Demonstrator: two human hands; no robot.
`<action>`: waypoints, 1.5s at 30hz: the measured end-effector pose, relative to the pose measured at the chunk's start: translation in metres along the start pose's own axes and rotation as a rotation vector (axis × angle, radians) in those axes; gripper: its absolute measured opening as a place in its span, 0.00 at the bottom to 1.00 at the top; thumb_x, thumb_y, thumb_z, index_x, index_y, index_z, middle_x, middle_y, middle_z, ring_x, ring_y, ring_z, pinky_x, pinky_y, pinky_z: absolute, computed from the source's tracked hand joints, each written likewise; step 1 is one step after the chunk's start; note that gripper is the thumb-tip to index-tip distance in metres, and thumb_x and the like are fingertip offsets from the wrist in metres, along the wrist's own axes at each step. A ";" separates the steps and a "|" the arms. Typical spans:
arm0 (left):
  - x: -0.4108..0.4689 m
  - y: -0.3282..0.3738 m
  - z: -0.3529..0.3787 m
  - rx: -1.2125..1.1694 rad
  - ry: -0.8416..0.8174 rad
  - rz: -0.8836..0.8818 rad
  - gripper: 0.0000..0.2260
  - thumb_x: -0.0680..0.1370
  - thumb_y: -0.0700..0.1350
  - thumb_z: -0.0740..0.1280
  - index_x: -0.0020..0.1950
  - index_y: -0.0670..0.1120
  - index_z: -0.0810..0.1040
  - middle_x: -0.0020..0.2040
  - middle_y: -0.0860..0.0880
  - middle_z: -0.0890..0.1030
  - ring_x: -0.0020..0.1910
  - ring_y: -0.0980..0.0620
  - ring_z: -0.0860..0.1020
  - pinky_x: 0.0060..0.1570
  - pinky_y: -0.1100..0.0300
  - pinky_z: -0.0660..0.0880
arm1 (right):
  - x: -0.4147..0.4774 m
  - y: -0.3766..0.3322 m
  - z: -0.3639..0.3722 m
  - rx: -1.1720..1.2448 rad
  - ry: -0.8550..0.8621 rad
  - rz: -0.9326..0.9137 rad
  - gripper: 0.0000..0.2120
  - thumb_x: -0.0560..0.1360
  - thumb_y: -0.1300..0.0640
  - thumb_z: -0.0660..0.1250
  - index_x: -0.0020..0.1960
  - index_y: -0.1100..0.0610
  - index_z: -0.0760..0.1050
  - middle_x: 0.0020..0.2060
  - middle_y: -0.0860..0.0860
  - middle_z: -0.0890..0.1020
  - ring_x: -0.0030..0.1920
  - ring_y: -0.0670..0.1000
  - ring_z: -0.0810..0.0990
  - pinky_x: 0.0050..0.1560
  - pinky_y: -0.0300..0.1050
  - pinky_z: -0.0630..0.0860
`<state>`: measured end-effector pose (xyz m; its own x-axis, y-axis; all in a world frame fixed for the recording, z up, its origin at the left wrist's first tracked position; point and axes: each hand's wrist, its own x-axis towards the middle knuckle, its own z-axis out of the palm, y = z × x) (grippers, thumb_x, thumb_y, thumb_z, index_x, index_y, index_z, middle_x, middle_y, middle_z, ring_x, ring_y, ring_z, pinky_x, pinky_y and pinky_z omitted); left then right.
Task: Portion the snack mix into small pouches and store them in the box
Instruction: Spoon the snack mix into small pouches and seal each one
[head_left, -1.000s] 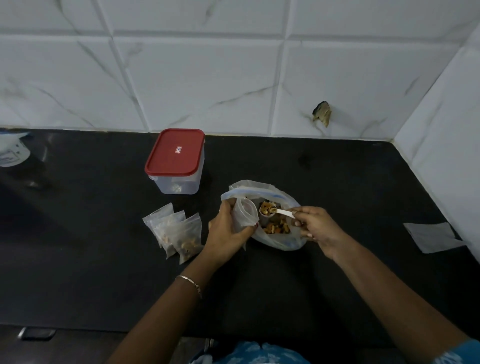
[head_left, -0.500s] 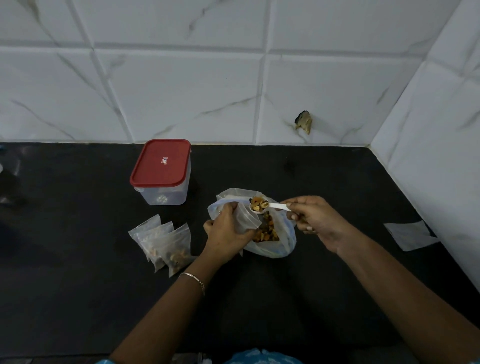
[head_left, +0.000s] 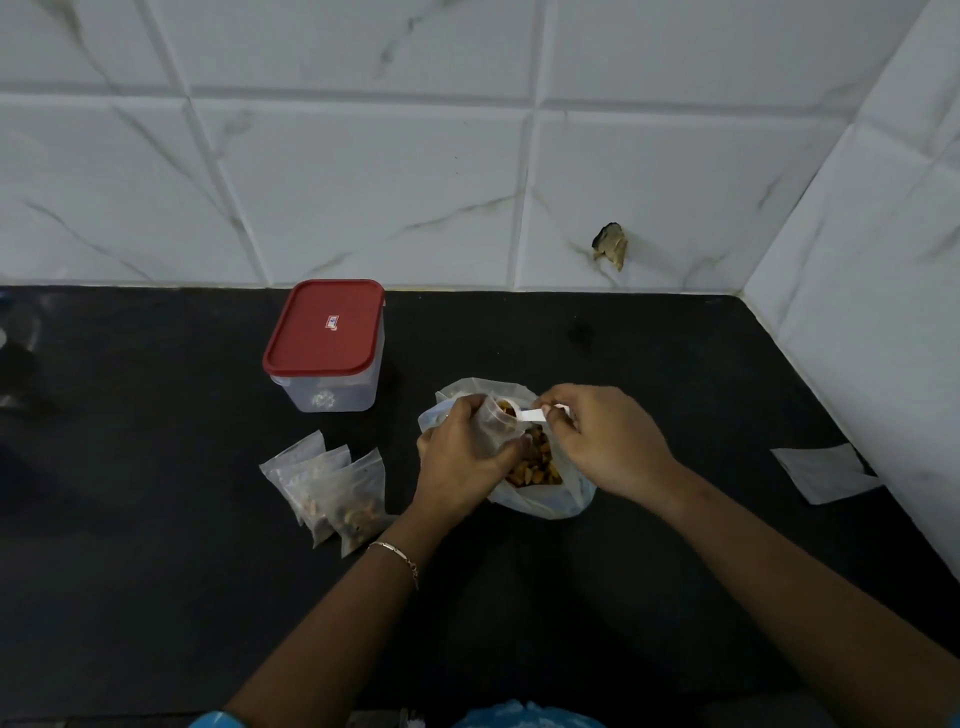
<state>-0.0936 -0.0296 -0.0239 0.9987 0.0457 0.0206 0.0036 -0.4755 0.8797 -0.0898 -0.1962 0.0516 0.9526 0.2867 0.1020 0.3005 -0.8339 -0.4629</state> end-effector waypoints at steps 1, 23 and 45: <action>0.000 0.002 0.000 -0.011 0.005 -0.001 0.33 0.64 0.68 0.68 0.64 0.54 0.70 0.57 0.58 0.79 0.59 0.58 0.76 0.64 0.45 0.72 | -0.001 -0.004 0.000 -0.088 0.039 -0.059 0.12 0.81 0.53 0.59 0.59 0.48 0.78 0.39 0.44 0.81 0.34 0.43 0.77 0.30 0.33 0.64; -0.002 -0.009 -0.003 -0.072 -0.003 -0.004 0.24 0.69 0.54 0.75 0.60 0.57 0.69 0.54 0.62 0.73 0.57 0.62 0.72 0.53 0.66 0.71 | -0.006 0.016 0.009 0.333 -0.030 0.030 0.14 0.81 0.63 0.55 0.60 0.50 0.76 0.50 0.47 0.78 0.48 0.43 0.76 0.49 0.38 0.72; -0.015 -0.015 -0.006 -0.173 0.014 -0.013 0.24 0.70 0.51 0.76 0.62 0.57 0.69 0.56 0.60 0.75 0.55 0.64 0.74 0.53 0.68 0.72 | -0.036 0.007 0.025 -0.549 0.248 -0.524 0.23 0.68 0.57 0.72 0.63 0.57 0.77 0.52 0.55 0.82 0.44 0.51 0.82 0.40 0.45 0.78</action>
<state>-0.1090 -0.0176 -0.0346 0.9979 0.0637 0.0142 0.0066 -0.3160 0.9487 -0.1234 -0.2007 0.0221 0.6445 0.6459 0.4093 0.6309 -0.7516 0.1926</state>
